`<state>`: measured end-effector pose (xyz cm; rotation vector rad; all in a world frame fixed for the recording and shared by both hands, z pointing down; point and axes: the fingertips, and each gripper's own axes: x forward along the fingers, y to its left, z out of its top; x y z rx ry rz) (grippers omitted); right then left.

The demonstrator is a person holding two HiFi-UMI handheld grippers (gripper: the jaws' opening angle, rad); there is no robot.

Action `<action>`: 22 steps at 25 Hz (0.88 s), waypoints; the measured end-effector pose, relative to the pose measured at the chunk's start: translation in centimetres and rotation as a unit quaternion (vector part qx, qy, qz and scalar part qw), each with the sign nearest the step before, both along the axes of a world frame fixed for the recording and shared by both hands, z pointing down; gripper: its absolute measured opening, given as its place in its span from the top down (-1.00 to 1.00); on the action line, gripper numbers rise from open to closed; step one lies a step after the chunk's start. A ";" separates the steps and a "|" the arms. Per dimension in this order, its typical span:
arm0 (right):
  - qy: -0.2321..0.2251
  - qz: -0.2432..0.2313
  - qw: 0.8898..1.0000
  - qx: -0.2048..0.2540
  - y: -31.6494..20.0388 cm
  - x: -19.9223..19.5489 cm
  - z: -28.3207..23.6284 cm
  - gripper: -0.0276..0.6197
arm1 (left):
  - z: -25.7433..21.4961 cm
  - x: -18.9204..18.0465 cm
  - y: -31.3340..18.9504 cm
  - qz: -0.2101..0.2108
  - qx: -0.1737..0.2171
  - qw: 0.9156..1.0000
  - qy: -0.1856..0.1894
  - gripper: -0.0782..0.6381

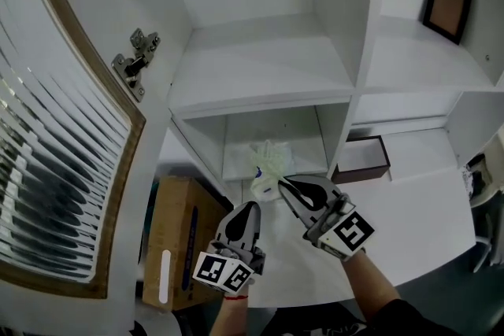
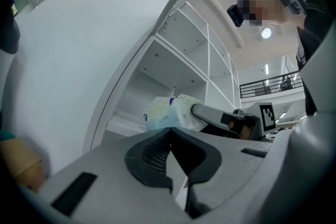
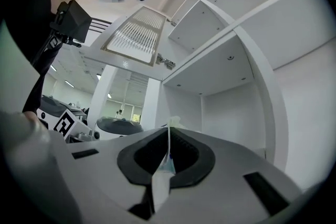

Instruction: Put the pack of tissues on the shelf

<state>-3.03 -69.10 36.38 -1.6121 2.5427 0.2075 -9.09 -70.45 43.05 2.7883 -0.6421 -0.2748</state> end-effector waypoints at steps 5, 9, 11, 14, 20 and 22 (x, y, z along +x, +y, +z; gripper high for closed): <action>0.005 -0.004 1.000 -0.011 -1.4 0.2 1.3 0.89 | -0.5 0.6 0.0 0.011 0.012 1.000 0.000 0.76; -0.008 -0.005 0.999 -0.032 -2.6 0.5 2.5 0.89 | -0.2 2.1 0.1 0.031 0.024 0.999 -0.011 0.76; -0.020 -0.005 0.999 -0.041 -2.9 0.7 2.9 0.89 | 0.3 2.9 0.1 0.037 0.023 0.999 -0.017 0.76; -0.035 -0.002 0.998 -0.058 -3.2 1.1 3.7 0.89 | 1.0 3.9 -0.3 0.035 0.017 0.999 -0.024 0.76; -0.091 -0.017 0.993 -0.071 -3.0 1.9 3.6 0.88 | 1.6 5.3 -0.4 0.042 0.001 0.999 -0.019 0.76; -0.103 -0.014 0.991 -0.084 -3.1 2.5 4.0 0.79 | 1.6 6.1 0.2 0.060 0.001 0.998 -0.018 0.76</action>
